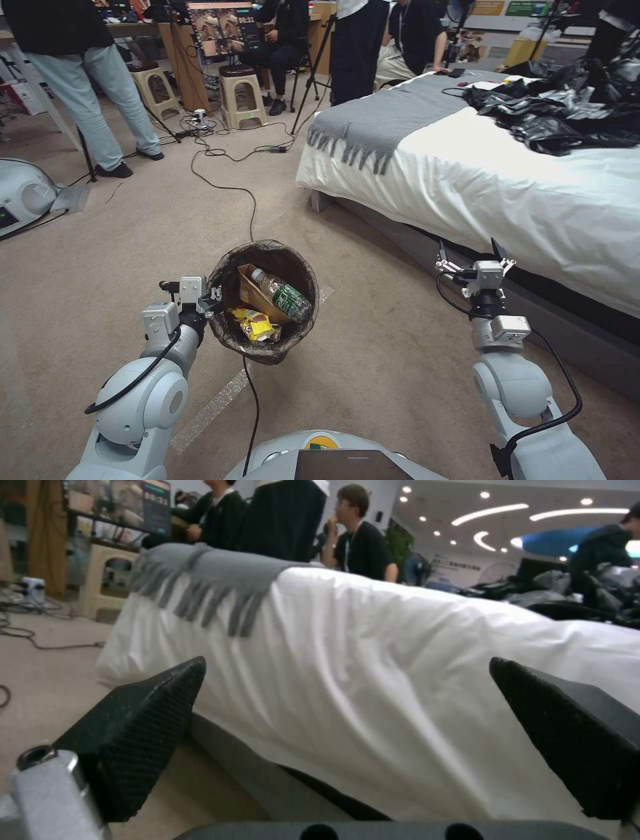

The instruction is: Pick up the trash bin, then pick up the garbage from the floor and place it into the trash bin.

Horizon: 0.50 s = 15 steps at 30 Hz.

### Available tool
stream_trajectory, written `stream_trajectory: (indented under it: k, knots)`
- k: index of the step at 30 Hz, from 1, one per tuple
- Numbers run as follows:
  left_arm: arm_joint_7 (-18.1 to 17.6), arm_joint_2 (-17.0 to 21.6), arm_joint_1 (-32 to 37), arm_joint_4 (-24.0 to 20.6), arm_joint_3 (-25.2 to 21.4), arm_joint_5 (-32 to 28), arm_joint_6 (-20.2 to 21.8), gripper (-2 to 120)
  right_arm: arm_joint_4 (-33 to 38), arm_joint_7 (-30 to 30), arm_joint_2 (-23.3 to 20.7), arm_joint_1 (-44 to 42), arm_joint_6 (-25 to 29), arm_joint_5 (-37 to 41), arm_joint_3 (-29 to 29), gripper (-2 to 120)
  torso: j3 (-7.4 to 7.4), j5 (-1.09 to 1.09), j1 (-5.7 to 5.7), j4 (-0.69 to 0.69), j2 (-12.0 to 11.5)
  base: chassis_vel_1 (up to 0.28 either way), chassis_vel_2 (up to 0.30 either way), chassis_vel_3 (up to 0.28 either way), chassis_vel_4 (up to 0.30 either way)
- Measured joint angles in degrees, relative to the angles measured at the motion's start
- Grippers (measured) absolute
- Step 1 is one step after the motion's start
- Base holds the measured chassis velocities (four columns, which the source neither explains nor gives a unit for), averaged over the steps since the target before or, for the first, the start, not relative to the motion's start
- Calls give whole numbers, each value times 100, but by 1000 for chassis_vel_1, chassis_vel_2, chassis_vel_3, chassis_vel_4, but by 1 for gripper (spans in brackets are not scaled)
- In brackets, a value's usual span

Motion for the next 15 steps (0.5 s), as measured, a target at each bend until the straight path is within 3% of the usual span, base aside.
stream_trajectory:
  k: [15]
  knots:
    - [-28, -3, -18, 25, -13, -60, -29, 0, -35, -6, 24, 20, 5, -52, -74, 100, 0, 0, 0, 0, 0, 67, 67, 69, 66]
